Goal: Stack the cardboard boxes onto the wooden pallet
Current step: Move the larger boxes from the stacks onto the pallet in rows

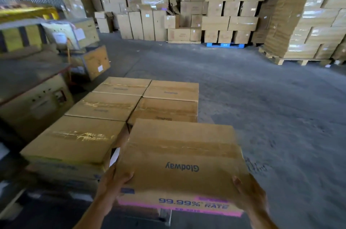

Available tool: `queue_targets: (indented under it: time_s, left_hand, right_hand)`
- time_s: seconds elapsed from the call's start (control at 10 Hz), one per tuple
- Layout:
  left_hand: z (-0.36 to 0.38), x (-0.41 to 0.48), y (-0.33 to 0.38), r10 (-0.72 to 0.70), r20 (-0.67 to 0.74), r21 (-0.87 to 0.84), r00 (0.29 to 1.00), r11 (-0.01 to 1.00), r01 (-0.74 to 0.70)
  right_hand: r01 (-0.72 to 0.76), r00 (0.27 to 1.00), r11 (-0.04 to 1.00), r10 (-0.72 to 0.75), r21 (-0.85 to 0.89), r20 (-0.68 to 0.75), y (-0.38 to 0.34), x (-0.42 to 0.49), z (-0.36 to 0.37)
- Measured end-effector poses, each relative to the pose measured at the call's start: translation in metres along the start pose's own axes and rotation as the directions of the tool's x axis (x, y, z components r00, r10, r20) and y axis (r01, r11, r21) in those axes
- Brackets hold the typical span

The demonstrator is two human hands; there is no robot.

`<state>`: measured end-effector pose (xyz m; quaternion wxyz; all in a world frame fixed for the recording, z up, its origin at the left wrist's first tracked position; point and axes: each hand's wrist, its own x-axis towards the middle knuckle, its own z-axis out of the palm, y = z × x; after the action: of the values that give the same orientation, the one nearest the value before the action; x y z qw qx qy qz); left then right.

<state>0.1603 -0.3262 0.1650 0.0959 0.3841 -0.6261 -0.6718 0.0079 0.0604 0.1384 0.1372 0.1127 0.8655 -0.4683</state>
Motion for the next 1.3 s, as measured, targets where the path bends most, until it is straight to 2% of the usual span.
queue_targets:
  time_s: [0.1,0.2,0.3,0.4,0.5,0.6,0.7,0.8,0.9,1.0,1.1,1.3]
  left_hand:
    - [-0.023,0.035,0.001,-0.041,-0.076,0.024,0.996,0.999,0.043]
    - [-0.050,0.095,0.000,-0.081,-0.100,0.052,0.992,0.995,0.086]
    - [-0.073,0.136,-0.003,-0.142,-0.057,0.074,0.988,0.986,0.146]
    - [-0.091,0.178,-0.002,-0.135,-0.070,0.133,0.988,0.981,0.143]
    - [-0.097,0.207,-0.012,-0.139,-0.050,0.174,0.989,0.974,0.146]
    - [-0.094,0.224,-0.019,-0.185,-0.053,0.176,0.981,0.965,0.192]
    - [-0.091,0.234,-0.027,-0.194,-0.037,0.154,0.980,0.968,0.197]
    - [-0.089,0.240,-0.037,-0.103,-0.050,0.205,0.993,0.972,0.111]
    - [-0.083,0.242,-0.041,-0.027,-0.192,0.292,0.981,0.953,0.083]
    - [-0.078,0.246,-0.044,0.001,-0.296,0.476,0.955,0.867,0.147]
    - [-0.073,0.249,-0.045,-0.051,-0.370,0.572,0.928,0.774,0.271]
    - [-0.062,0.253,-0.044,-0.107,-0.434,0.556,0.895,0.750,0.359]
  right_hand:
    - [-0.018,0.999,0.993,0.021,-0.121,0.029,-0.018,0.012,0.045]
    - [-0.102,0.995,0.993,0.101,-0.057,-0.019,-0.040,0.014,0.101]
    - [-0.124,0.991,0.992,0.124,-0.010,-0.058,-0.055,0.023,0.138]
    - [-0.124,0.984,0.991,0.129,0.051,-0.124,-0.076,0.032,0.177]
    - [-0.144,0.977,0.988,0.151,0.057,-0.151,-0.074,0.043,0.201]
    - [-0.196,0.969,0.980,0.188,-0.033,-0.162,-0.071,0.050,0.212]
    - [-0.184,0.965,0.982,0.171,-0.050,-0.197,-0.068,0.059,0.218]
    - [-0.208,0.967,0.974,0.191,-0.090,-0.170,-0.061,0.071,0.222]
    - [-0.287,0.953,0.952,0.272,-0.109,-0.136,-0.062,0.078,0.229]
    - [-0.288,0.952,0.950,0.270,-0.119,-0.146,-0.061,0.080,0.237]
    - [-0.324,0.942,0.938,0.307,-0.124,-0.138,-0.058,0.080,0.241]
    - [-0.328,0.944,0.919,0.313,-0.218,-0.103,-0.062,0.088,0.244]
